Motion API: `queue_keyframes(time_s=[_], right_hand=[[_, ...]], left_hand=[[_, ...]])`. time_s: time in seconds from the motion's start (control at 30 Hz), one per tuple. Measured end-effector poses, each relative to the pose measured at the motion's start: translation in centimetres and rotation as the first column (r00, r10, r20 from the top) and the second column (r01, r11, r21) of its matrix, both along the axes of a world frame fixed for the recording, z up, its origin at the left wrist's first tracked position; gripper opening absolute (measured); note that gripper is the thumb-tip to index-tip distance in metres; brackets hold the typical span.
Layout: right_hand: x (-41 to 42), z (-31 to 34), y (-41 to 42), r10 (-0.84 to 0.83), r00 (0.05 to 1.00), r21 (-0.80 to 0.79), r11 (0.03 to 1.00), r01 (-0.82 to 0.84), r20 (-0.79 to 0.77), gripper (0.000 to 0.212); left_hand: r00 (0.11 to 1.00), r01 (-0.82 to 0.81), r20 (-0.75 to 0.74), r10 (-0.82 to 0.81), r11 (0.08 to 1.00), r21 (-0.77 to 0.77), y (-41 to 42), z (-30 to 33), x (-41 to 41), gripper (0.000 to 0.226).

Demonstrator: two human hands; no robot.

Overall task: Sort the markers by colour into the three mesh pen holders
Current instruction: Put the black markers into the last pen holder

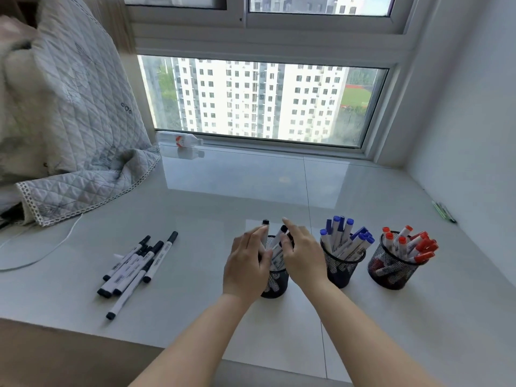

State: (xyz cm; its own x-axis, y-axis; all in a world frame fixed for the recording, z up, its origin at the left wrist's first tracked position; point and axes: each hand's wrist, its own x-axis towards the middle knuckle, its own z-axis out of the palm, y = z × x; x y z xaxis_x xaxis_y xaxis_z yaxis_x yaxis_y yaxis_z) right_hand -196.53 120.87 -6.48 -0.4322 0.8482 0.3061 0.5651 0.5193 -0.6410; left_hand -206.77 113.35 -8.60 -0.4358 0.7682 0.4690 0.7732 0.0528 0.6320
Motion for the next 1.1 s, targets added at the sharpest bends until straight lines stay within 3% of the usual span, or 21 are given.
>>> queue_keyframes(time_s=[0.17, 0.33, 0.4, 0.47, 0.6, 0.73, 0.87, 1.0, 1.1], right_hand=[[-0.7, 1.2, -0.9, -0.082, 0.984, 0.131, 0.99, 0.061, 0.159, 0.043], [-3.4, 2.6, -4.6, 0.011, 0.992, 0.387, 0.921, 0.039, -0.128, 0.032], [-5.0, 2.4, -6.2, 0.082, 0.982, 0.433, 0.901, 0.001, -0.172, 0.03], [-6.9, 1.7, -7.4, 0.146, 0.966, 0.364, 0.929, -0.06, -0.212, 0.024], [-10.8, -0.3, -9.2, 0.176, 0.95, 0.046, 0.984, -0.17, -0.258, 0.022], [-14.1, -2.3, -10.3, 0.247, 0.965, -0.156, 0.953, -0.259, -0.093, 0.025], [-17.1, -4.5, -11.5, 0.37, 0.925, -0.118, 0.926, -0.36, 0.085, 0.028], [-19.4, -5.7, -11.6, 0.427, 0.876, -0.029, 0.901, -0.432, 0.222, 0.031], [-20.4, -6.3, -11.0, 0.44, 0.848, -0.049, 0.894, -0.446, 0.296, 0.031]], left_hand=[[0.997, 0.06, 0.061, -0.057, 0.997, -0.047, -1.2, 0.5, -1.1, 0.055], [0.997, -0.017, 0.071, 0.02, 0.999, -0.035, -4.2, 0.1, -5.0, 0.048], [0.991, -0.095, 0.085, 0.1, 0.994, -0.057, -5.6, -0.3, -7.6, 0.043], [0.979, -0.184, 0.076, 0.19, 0.98, -0.083, -7.2, -1.0, -10.3, 0.036], [0.929, -0.364, 0.003, 0.37, 0.915, -0.172, -10.3, -2.4, -15.8, 0.025], [0.861, -0.496, -0.056, 0.506, 0.809, -0.315, -11.9, -3.5, -20.4, 0.028], [0.868, -0.474, -0.077, 0.491, 0.769, -0.43, -11.2, -4.2, -22.5, 0.038], [0.879, -0.433, -0.044, 0.475, 0.754, -0.494, -10.1, -4.8, -23.1, 0.047], [0.885, -0.424, -0.081, 0.459, 0.721, -0.548, -9.9, -5.3, -23.7, 0.052]])
